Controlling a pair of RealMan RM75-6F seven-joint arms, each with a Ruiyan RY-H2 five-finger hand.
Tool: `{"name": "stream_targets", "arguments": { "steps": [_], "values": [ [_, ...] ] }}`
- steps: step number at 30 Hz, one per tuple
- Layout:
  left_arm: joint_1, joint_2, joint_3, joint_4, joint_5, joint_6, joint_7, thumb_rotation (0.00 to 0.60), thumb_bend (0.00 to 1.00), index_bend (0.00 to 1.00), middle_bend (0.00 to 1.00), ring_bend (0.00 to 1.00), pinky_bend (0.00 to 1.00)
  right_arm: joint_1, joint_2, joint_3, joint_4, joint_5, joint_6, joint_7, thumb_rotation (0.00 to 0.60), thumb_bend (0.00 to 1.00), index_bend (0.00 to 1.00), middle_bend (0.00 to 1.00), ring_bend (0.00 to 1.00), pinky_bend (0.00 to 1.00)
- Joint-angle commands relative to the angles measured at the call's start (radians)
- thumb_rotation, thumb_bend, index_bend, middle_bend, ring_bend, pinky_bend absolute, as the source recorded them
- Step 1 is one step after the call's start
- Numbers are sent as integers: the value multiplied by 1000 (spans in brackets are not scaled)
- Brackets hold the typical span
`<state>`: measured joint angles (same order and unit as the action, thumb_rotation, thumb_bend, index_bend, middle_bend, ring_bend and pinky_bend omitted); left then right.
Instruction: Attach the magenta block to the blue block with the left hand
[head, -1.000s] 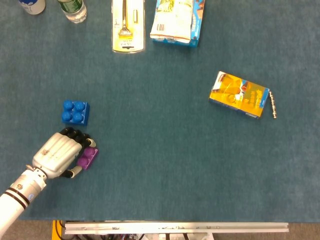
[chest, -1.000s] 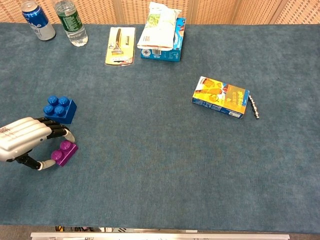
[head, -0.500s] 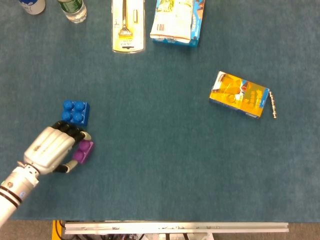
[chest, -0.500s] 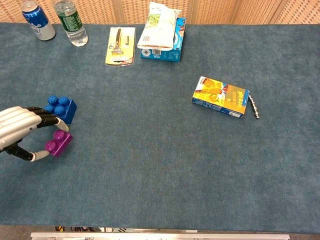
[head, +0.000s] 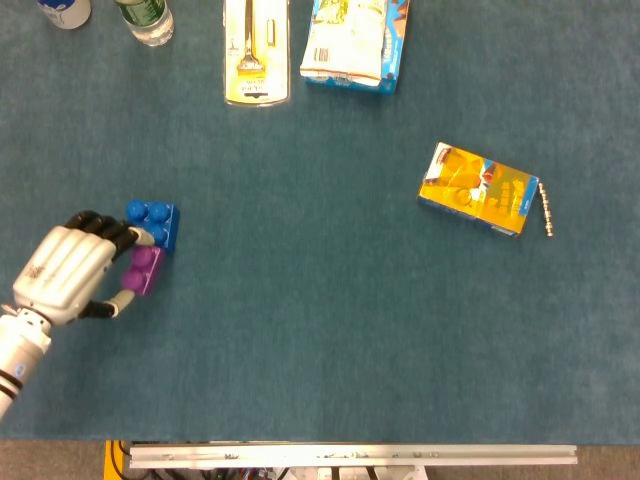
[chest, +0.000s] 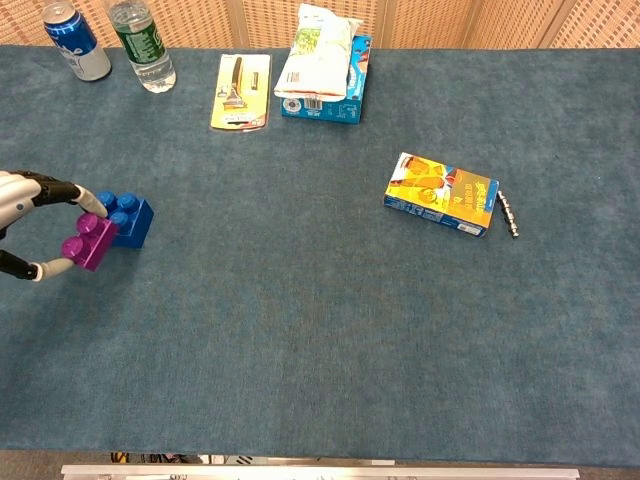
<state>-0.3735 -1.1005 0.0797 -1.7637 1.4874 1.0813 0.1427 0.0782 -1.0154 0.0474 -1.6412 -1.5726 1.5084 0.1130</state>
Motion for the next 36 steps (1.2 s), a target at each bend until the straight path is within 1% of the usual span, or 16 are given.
{"name": "stream_targets", "arguments": {
  "steps": [1, 9, 16, 21, 25, 36],
  "values": [
    [-9, -3, -27, -22, -55, -15, 21, 600, 296, 318, 295, 238, 183, 0, 0, -1, 2, 0, -1, 3, 600, 280, 505, 512, 444, 473],
    [-41, -24, -80, -43, -200, -56, 95, 600, 296, 315, 294, 238, 183, 2, 0, -1, 13, 4, -8, 12, 600, 280, 505, 512, 444, 473],
    [-67, -43, -108, -38, -307, -75, 152, 600, 296, 315, 293, 238, 183, 2, -5, -2, 31, 12, -14, 27, 600, 281, 505, 512, 444, 473],
    [-83, -58, -122, -38, -388, -74, 201, 600, 297, 315, 293, 239, 183, 1, -8, -1, 44, 16, -16, 40, 600, 280, 505, 512, 444, 473],
    [-94, -63, -134, -46, -440, -76, 215, 600, 296, 315, 293, 239, 183, 1, -8, -1, 51, 17, -17, 46, 600, 280, 505, 512, 444, 473],
    [-124, -74, -138, -37, -538, -83, 258, 600, 297, 314, 293, 239, 183, -4, -6, -2, 61, 18, -10, 61, 600, 280, 505, 512, 444, 473]
  ]
}}
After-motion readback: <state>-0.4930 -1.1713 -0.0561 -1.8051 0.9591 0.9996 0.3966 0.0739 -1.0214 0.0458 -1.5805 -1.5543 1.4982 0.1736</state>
